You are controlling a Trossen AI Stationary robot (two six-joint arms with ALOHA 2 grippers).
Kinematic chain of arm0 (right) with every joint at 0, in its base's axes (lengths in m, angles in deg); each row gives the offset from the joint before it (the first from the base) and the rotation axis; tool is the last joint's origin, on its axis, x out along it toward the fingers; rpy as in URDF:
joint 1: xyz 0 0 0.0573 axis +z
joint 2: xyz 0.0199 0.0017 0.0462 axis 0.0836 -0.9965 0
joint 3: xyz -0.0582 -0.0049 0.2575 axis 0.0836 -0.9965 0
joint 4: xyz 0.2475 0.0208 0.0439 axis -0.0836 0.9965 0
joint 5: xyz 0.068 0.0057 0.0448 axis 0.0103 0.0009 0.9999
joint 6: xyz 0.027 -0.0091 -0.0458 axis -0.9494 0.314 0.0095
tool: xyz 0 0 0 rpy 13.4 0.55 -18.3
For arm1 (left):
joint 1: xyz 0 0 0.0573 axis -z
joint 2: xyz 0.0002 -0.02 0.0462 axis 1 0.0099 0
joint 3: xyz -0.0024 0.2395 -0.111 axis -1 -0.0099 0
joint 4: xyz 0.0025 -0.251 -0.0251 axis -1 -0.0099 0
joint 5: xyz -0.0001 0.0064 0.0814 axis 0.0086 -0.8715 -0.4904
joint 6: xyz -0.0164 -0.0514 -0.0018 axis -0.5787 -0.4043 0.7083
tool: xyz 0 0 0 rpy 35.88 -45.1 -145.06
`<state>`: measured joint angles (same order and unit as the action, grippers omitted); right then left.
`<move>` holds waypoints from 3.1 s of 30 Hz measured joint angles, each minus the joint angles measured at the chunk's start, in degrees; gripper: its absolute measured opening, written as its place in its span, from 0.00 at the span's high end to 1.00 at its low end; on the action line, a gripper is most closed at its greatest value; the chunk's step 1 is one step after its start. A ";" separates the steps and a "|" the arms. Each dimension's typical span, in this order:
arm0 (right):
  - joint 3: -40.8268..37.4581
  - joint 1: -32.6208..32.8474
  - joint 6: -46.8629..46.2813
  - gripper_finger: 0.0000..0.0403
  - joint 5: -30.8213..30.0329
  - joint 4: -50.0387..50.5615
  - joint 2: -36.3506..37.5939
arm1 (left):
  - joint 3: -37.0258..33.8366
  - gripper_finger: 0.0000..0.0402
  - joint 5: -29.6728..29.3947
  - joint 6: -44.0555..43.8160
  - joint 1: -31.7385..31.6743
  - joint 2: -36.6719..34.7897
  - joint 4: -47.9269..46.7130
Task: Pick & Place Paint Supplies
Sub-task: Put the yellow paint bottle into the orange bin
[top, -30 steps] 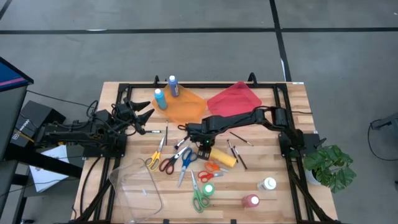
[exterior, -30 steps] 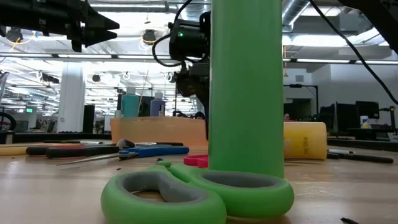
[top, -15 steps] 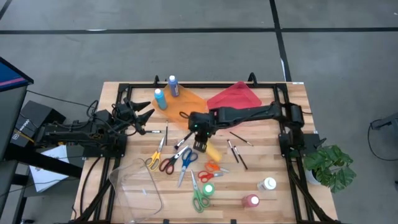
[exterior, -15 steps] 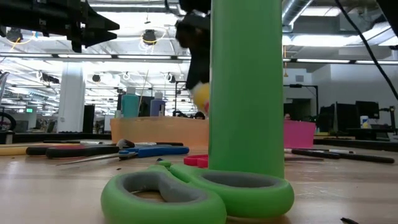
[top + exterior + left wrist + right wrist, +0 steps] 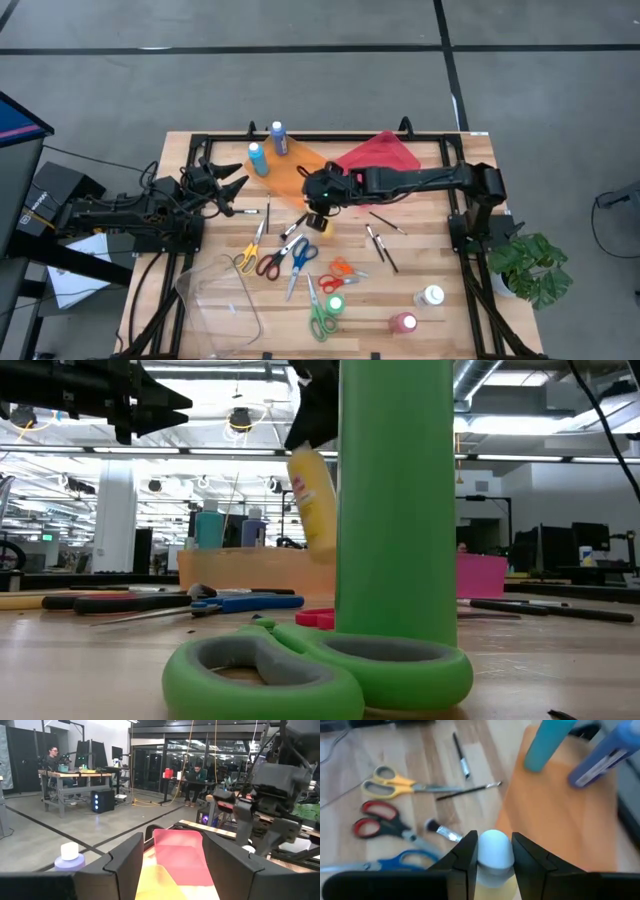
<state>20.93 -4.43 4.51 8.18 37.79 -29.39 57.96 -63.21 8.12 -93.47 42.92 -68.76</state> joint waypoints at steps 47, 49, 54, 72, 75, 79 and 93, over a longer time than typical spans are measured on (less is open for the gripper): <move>-16.84 -17.57 20.24 0.78 0.24 -55.09 -4.06 | 0.00 0.50 0.00 0.01 0.00 -0.01 -2.24; -16.82 -18.18 20.24 0.78 0.35 -55.23 -4.98 | 0.00 0.50 0.00 0.00 0.00 -0.02 -2.21; -16.44 -18.30 20.26 0.78 0.22 -58.16 -9.18 | 0.00 0.50 0.00 0.00 -0.04 0.00 -2.19; -15.63 -18.18 20.08 0.70 -0.07 -58.75 -11.85 | 0.00 0.50 0.00 0.15 -0.04 0.00 -2.32; -15.63 -18.01 20.10 0.62 -0.11 -58.72 -11.80 | 0.00 0.50 0.00 0.07 -0.04 0.00 -2.32; -15.63 -18.01 20.08 0.53 -0.11 -58.70 -11.76 | 0.00 0.50 0.00 0.04 -0.04 0.00 -2.32; -15.63 -17.74 22.03 0.48 -0.15 -60.59 -11.51 | 0.00 0.50 0.00 0.02 -0.07 0.00 -2.40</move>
<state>5.31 -22.16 26.54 8.03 -22.79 -40.90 57.96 -63.21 8.14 -93.53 42.92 -71.17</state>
